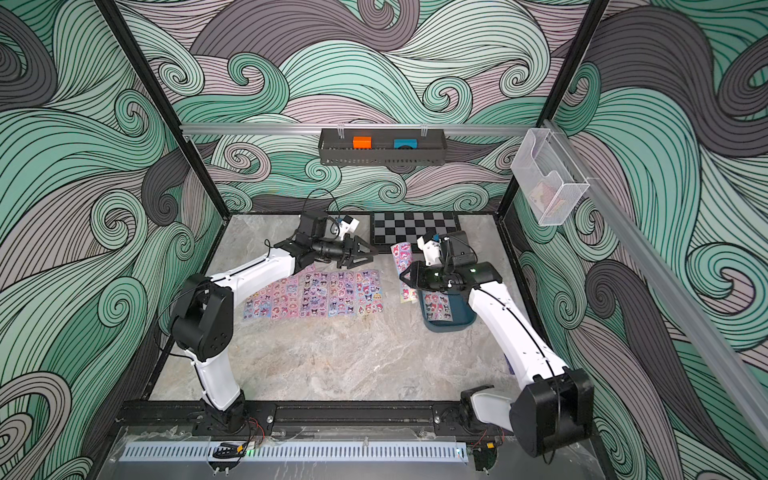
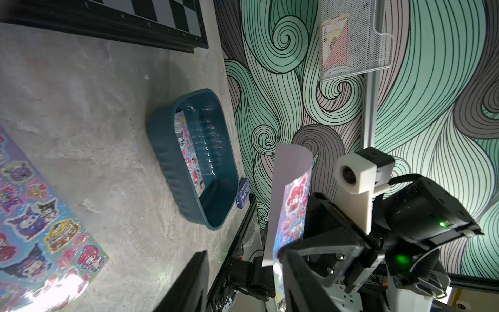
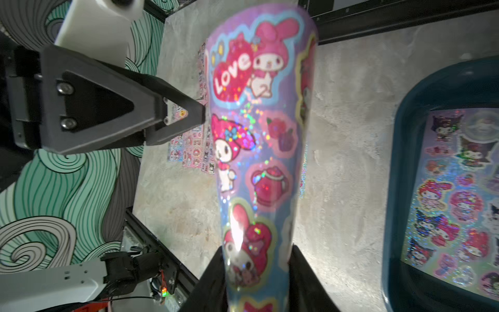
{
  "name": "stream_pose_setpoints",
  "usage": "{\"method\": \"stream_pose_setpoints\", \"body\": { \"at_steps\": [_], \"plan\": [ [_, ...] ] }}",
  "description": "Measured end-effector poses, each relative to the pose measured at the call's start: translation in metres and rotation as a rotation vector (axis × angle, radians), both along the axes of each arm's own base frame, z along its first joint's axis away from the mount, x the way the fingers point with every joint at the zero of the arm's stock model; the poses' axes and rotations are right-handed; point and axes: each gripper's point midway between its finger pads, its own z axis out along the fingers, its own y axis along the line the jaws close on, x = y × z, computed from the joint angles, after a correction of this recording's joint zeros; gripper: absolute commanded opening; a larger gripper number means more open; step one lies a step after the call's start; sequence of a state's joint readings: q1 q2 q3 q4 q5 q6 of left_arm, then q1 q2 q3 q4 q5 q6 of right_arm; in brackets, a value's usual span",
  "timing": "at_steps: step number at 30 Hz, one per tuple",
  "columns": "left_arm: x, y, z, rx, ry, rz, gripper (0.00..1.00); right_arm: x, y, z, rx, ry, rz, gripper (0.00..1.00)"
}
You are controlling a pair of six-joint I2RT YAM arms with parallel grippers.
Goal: Take the stickers out of the storage box
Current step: Pick up the sticker from the storage box, then place the sticker at the center of the board.
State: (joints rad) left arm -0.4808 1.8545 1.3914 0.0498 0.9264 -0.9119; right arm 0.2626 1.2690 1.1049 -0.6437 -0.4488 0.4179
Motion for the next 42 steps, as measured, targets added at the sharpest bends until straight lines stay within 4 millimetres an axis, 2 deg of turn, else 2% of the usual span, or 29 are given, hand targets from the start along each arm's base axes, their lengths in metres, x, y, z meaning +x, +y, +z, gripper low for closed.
{"method": "stream_pose_setpoints", "body": {
  "at_steps": [6, 12, 15, 18, 21, 23, 26, 29, 31, 35, 39, 42],
  "plan": [
    [0.001, -0.010, 0.007, -0.039, -0.014, -0.008, 0.48, 0.002, 0.026, -0.001, 0.061, 0.019, 0.040, 0.37],
    [0.002, -0.013, 0.007, -0.052, -0.004, -0.006, 0.45, 0.003, 0.037, 0.001, 0.098, 0.020, 0.052, 0.38],
    [0.000, -0.016, 0.009, -0.057, -0.003, -0.011, 0.37, 0.005, 0.041, 0.002, 0.123, 0.017, 0.052, 0.38],
    [-0.002, -0.019, 0.011, -0.063, -0.004, -0.017, 0.24, 0.005, 0.043, 0.001, 0.134, 0.022, 0.052, 0.39],
    [-0.002, -0.022, 0.014, -0.070, -0.007, -0.023, 0.18, 0.007, 0.044, -0.001, 0.138, 0.021, 0.051, 0.41],
    [-0.002, -0.022, 0.015, -0.072, -0.007, -0.025, 0.10, 0.007, 0.044, -0.002, 0.139, 0.024, 0.049, 0.42],
    [-0.003, -0.022, 0.015, -0.073, -0.007, -0.027, 0.00, 0.007, 0.044, -0.004, 0.138, 0.028, 0.047, 0.52],
    [-0.003, -0.021, 0.015, -0.073, -0.005, -0.030, 0.00, 0.007, 0.044, -0.007, 0.135, 0.028, 0.048, 0.63],
    [0.000, -0.018, 0.015, -0.074, -0.005, -0.027, 0.00, 0.006, 0.043, -0.010, 0.131, 0.035, 0.044, 0.68],
    [0.011, -0.004, 0.014, -0.071, -0.015, -0.001, 0.00, 0.006, 0.037, -0.017, 0.126, 0.048, 0.028, 0.69],
    [0.037, 0.025, 0.000, -0.047, -0.009, 0.051, 0.00, 0.004, 0.028, -0.020, 0.118, 0.051, 0.012, 0.69],
    [0.070, 0.051, -0.020, -0.021, 0.021, 0.106, 0.00, 0.003, 0.024, -0.016, 0.118, 0.036, 0.008, 0.69]
  ]
}}
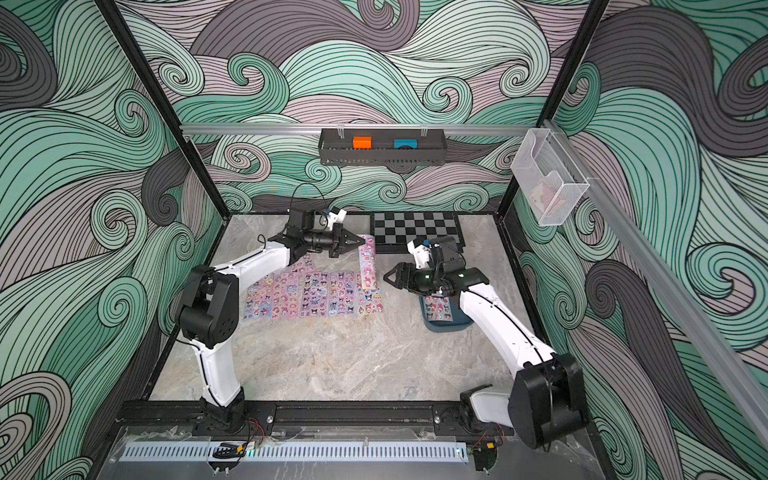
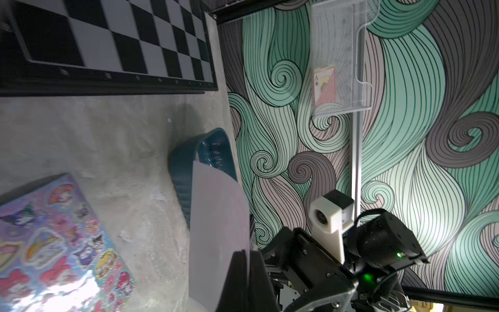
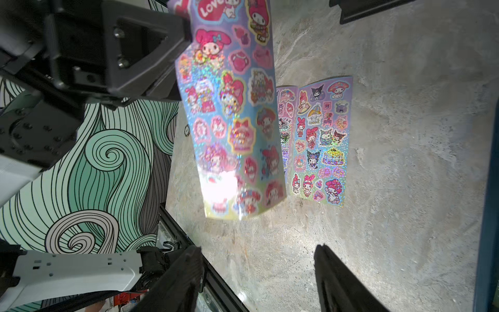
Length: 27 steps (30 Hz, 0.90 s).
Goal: Take the stickers out of the storage box
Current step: Place the sticker at the center of the board.
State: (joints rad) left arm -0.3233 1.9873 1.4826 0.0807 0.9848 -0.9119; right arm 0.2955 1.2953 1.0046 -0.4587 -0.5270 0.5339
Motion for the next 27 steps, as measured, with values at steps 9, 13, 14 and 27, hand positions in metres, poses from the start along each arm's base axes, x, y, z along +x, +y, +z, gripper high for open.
{"method": "stream_pose_setpoints", "body": {
  "at_steps": [9, 13, 14, 27],
  "plan": [
    [0.097, 0.053, -0.029, 0.046, 0.013, 0.083, 0.00, -0.003, -0.002, 0.002, 0.000, -0.016, 0.007, 0.69],
    [0.125, 0.067, -0.041, 0.063, 0.006, 0.095, 0.00, -0.005, -0.005, -0.001, -0.003, -0.014, 0.005, 0.69],
    [0.131, 0.071, -0.047, 0.068, 0.010, 0.099, 0.00, -0.006, -0.006, -0.001, -0.003, -0.015, 0.002, 0.70],
    [0.151, 0.138, -0.158, 0.201, 0.195, 0.196, 0.07, -0.006, -0.016, -0.002, 0.004, -0.016, -0.013, 0.69]
  ]
}}
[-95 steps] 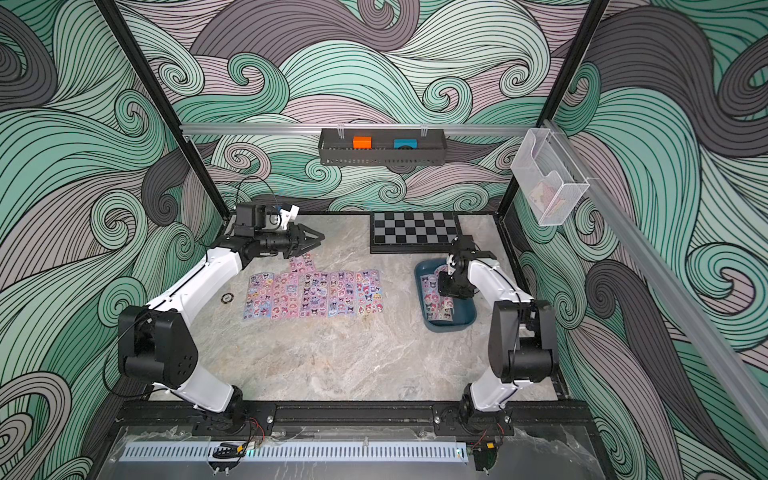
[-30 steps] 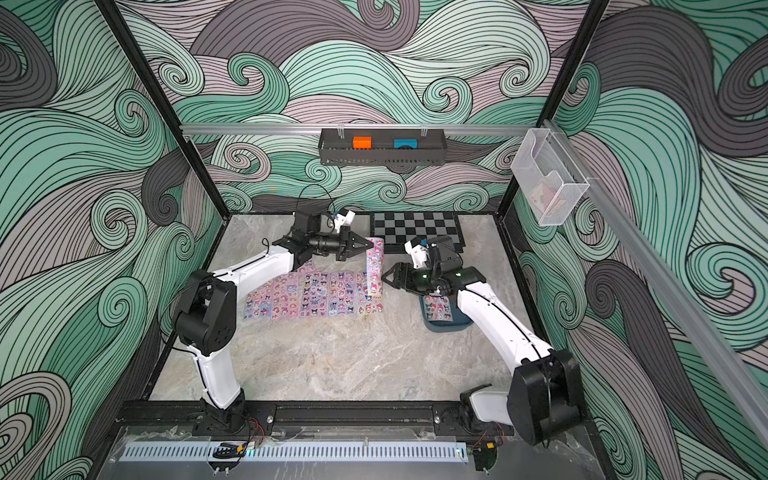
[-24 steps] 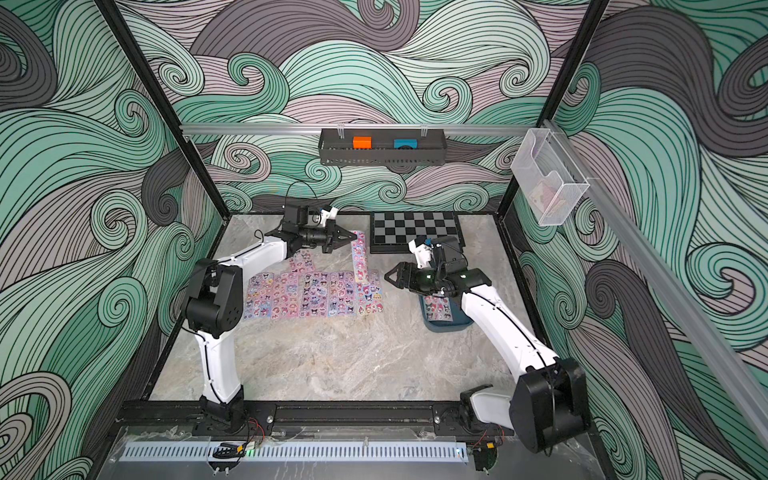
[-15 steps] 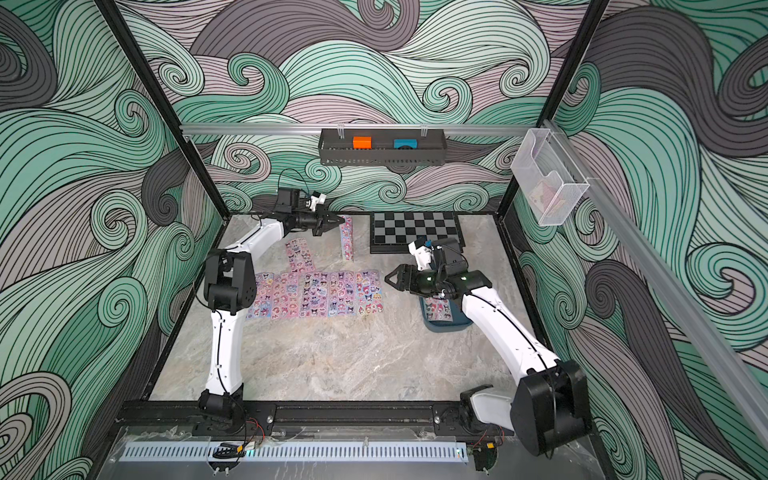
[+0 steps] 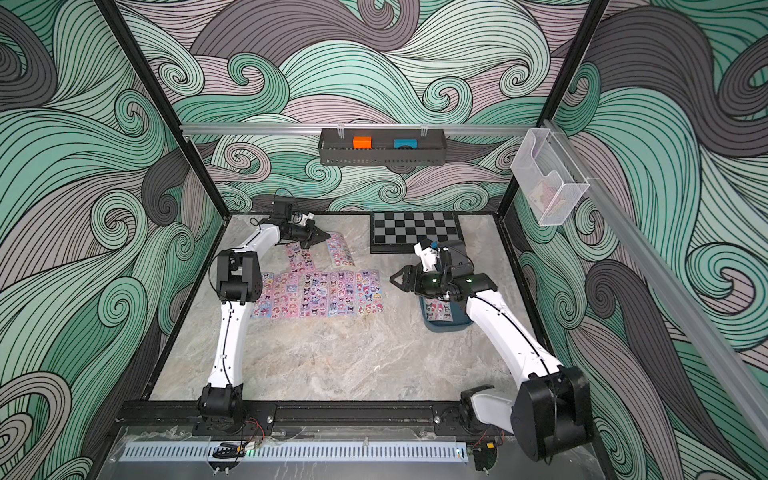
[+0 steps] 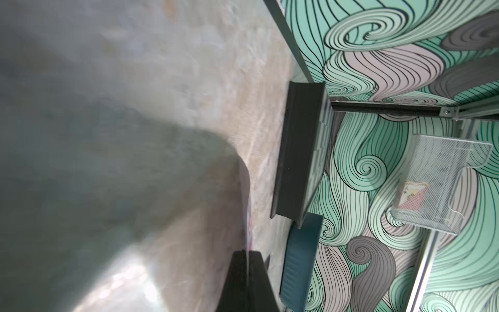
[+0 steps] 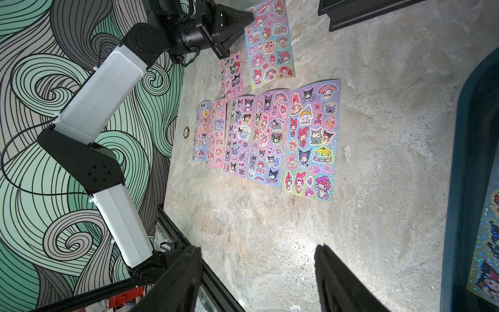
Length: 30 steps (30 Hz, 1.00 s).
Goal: Take the stickers out of the storage box
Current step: Place the sticker at the center of the board.
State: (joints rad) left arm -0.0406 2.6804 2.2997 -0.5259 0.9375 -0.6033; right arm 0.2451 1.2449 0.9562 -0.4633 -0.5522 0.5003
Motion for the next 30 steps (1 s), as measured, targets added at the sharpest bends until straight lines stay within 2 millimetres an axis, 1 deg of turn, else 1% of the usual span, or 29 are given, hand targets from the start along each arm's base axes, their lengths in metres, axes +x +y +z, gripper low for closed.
{"method": "stream_pose_setpoints", "body": {
  "at_steps": [1, 4, 11, 14, 18, 20, 24, 25, 27, 29, 30],
  "plan": [
    [0.002, 0.005, -0.002, 0.009, -0.004, 0.008, 0.09, 0.000, 0.000, 0.000, 0.000, 0.000, 0.001, 0.69],
    [0.007, 0.018, -0.002, 0.028, -0.011, 0.029, 0.09, 0.000, 0.000, 0.000, 0.000, 0.000, 0.000, 0.69],
    [0.012, 0.032, -0.004, 0.054, -0.020, 0.059, 0.11, 0.000, -0.001, 0.000, 0.000, -0.001, 0.000, 0.70],
    [0.012, 0.034, -0.005, 0.062, -0.023, 0.061, 0.22, 0.000, -0.001, -0.001, -0.001, -0.001, 0.001, 0.70],
    [0.013, 0.036, -0.006, 0.071, -0.024, 0.068, 0.25, 0.000, -0.001, -0.001, -0.002, -0.002, 0.002, 0.70],
    [0.014, 0.036, -0.007, 0.073, -0.024, 0.069, 0.30, 0.000, -0.001, -0.001, -0.003, -0.003, 0.003, 0.70],
    [0.013, 0.037, -0.006, 0.075, -0.024, 0.070, 0.43, 0.001, -0.006, -0.004, -0.010, 0.000, -0.009, 0.73],
    [0.013, 0.037, -0.004, 0.078, -0.026, 0.070, 0.46, 0.002, -0.010, -0.005, -0.015, 0.003, -0.017, 0.74],
    [0.011, 0.038, 0.002, 0.089, -0.030, 0.072, 0.49, 0.003, -0.018, -0.010, -0.027, 0.013, -0.038, 0.75],
    [0.008, 0.042, 0.017, 0.097, -0.041, 0.079, 0.54, 0.005, -0.028, -0.016, -0.043, 0.026, -0.065, 0.77],
    [0.006, 0.043, 0.026, 0.096, -0.046, 0.081, 0.54, 0.005, -0.033, -0.019, -0.051, 0.032, -0.077, 0.78]
  ]
}}
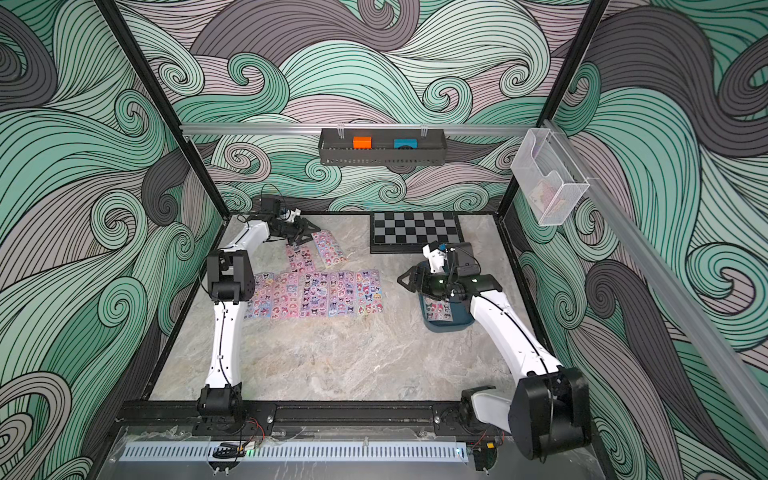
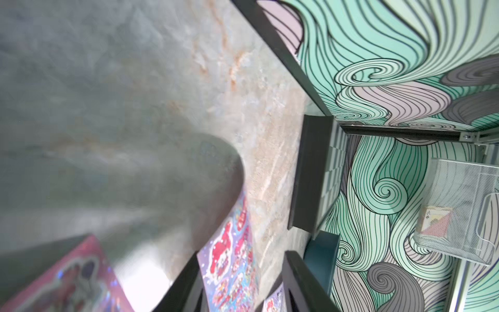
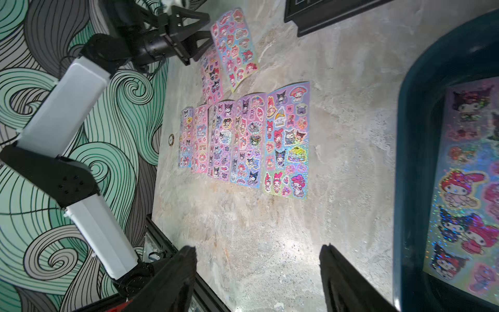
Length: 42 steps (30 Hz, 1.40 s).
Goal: Take the stickers out of the storage box
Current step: Place the sticker at the center of the board, then pick up the sticker from the storage box.
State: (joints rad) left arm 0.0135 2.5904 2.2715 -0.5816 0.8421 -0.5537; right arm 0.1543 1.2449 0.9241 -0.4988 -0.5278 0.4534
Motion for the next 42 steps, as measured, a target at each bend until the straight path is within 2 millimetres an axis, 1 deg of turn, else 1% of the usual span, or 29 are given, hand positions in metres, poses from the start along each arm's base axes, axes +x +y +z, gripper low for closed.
{"method": "stream_pose_setpoints", "body": {
  "at_steps": [1, 3, 4, 5, 8, 10, 11, 12, 14, 16, 18, 20, 23, 25, 27, 29, 32, 34, 37, 40, 42],
  "plan": [
    [-0.003, 0.002, 0.012, -0.002, -0.010, 0.002, 0.54, 0.000, -0.005, -0.003, -0.010, 0.008, -0.012, 0.79],
    [-0.013, 0.007, 0.038, -0.005, -0.032, 0.011, 0.65, 0.000, -0.015, -0.010, -0.042, 0.020, -0.038, 0.82],
    [-0.021, 0.011, 0.053, -0.006, -0.042, 0.019, 0.70, 0.000, -0.020, -0.013, -0.062, 0.024, -0.050, 0.84],
    [-0.030, 0.013, 0.069, -0.007, -0.058, 0.028, 0.72, 0.000, -0.025, -0.015, -0.084, 0.025, -0.060, 0.84],
    [-0.051, 0.018, 0.110, -0.006, -0.133, 0.049, 0.72, -0.001, -0.035, -0.020, -0.125, 0.034, -0.079, 0.84],
    [-0.056, 0.020, 0.127, -0.007, -0.178, 0.055, 0.72, -0.001, -0.041, -0.022, -0.139, 0.038, -0.089, 0.85],
    [-0.054, 0.020, 0.133, -0.007, -0.197, 0.054, 0.72, -0.001, -0.043, -0.022, -0.142, 0.040, -0.093, 0.85],
    [-0.053, 0.019, 0.135, -0.006, -0.205, 0.052, 0.72, -0.001, -0.044, -0.023, -0.144, 0.041, -0.095, 0.84],
    [-0.049, 0.019, 0.129, -0.006, -0.192, 0.043, 0.71, -0.001, -0.045, -0.023, -0.148, 0.043, -0.095, 0.85],
    [-0.047, 0.018, 0.116, -0.010, -0.164, 0.035, 0.70, -0.001, -0.045, -0.024, -0.151, 0.043, -0.093, 0.85],
    [-0.051, 0.017, 0.098, -0.015, -0.121, 0.033, 0.70, -0.002, -0.045, -0.024, -0.156, 0.043, -0.091, 0.85],
    [-0.060, 0.015, 0.080, -0.019, -0.071, 0.030, 0.70, -0.001, -0.047, -0.026, -0.170, 0.044, -0.091, 0.87],
    [-0.074, 0.013, 0.060, -0.018, -0.013, 0.026, 0.70, 0.002, -0.053, -0.033, -0.205, 0.067, -0.096, 0.89],
    [-0.087, 0.010, 0.048, -0.017, 0.023, 0.024, 0.70, 0.008, -0.059, -0.039, -0.246, 0.082, -0.102, 0.92],
    [-0.103, 0.008, 0.042, -0.016, 0.048, 0.026, 0.70, 0.015, -0.067, -0.048, -0.299, 0.104, -0.108, 0.94],
    [-0.122, 0.006, 0.043, -0.016, 0.059, 0.032, 0.70, 0.020, -0.077, -0.057, -0.364, 0.132, -0.111, 0.96],
    [-0.142, -0.001, 0.055, -0.017, 0.033, 0.037, 0.70, 0.026, -0.092, -0.071, -0.453, 0.170, -0.115, 0.98],
    [-0.149, -0.009, 0.066, -0.019, 0.001, 0.026, 0.70, 0.026, -0.101, -0.079, -0.500, 0.195, -0.114, 0.98],
    [-0.153, -0.026, 0.085, -0.017, -0.059, -0.008, 0.70, 0.025, -0.110, -0.091, -0.550, 0.237, -0.106, 0.98],
    [-0.160, -0.045, 0.098, -0.006, -0.105, -0.047, 0.70, 0.029, -0.115, -0.101, -0.577, 0.272, -0.098, 0.99],
    [-0.164, -0.055, 0.104, -0.004, -0.124, -0.067, 0.70, 0.032, -0.116, -0.107, -0.588, 0.287, -0.092, 0.99]
  ]
}}
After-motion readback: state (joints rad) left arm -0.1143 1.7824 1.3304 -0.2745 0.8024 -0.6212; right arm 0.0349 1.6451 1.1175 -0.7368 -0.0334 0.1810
